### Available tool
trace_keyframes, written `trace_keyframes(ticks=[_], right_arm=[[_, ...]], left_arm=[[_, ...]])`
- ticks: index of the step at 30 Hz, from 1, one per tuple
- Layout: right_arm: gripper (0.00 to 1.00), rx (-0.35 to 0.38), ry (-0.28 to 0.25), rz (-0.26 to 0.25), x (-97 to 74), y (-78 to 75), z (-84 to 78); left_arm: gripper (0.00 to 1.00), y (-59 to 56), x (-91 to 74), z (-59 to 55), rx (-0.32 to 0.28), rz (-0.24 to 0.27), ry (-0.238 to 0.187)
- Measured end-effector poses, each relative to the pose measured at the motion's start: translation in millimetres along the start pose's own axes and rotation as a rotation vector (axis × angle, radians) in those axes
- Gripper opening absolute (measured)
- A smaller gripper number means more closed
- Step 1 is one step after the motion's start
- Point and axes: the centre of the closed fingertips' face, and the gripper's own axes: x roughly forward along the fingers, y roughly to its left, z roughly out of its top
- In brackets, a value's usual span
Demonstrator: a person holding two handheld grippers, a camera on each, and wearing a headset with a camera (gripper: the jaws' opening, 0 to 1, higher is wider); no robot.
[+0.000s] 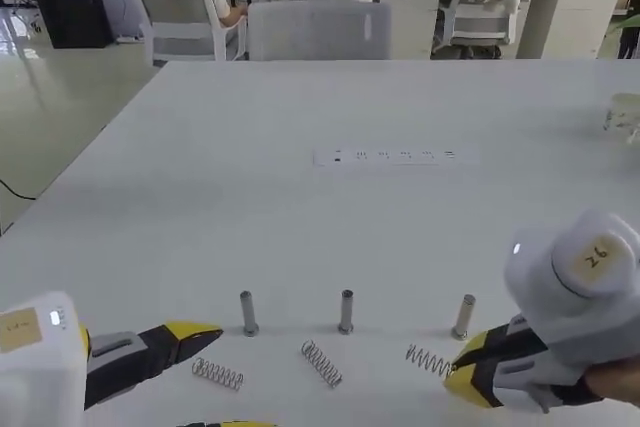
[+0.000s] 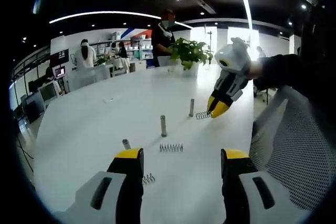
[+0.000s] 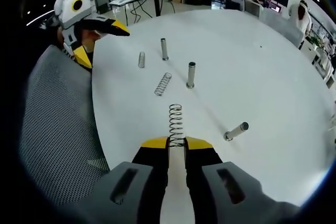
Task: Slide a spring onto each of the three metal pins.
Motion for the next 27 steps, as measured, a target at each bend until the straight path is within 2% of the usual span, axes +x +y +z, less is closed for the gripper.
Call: trace_keyframes(ticks=[6, 11, 16, 21, 27], right_arm=[[0.12, -0.040, -0.043, 0.040, -11.1, 10.8, 22.8], [0.13, -0.090, -0.045, 0.067, -14.5, 18.8, 33.3], [0.13, -0.129, -0.041, 0.089, -15.6, 25.0, 38.7], [0.13, -0.193, -0.032, 0.124, -18.4, 34.9, 46.1], [0.13, -0.217, -0.026, 0.152, -18.5, 42.7, 47.1]], left_arm=[[0.57, -5.8, 7.7, 7.0, 0.039, -0.056, 0.012], [0.56, -10.8, 16.2, 14.4, 0.078, -0.099, 0.018], [0.52, -17.1, 24.8, 23.0, 0.102, -0.142, 0.009], [0.51, -28.8, 35.4, 25.6, 0.146, -0.196, 0.028], [0.47, -39.6, 42.0, 31.9, 0.172, -0.238, 0.024]])
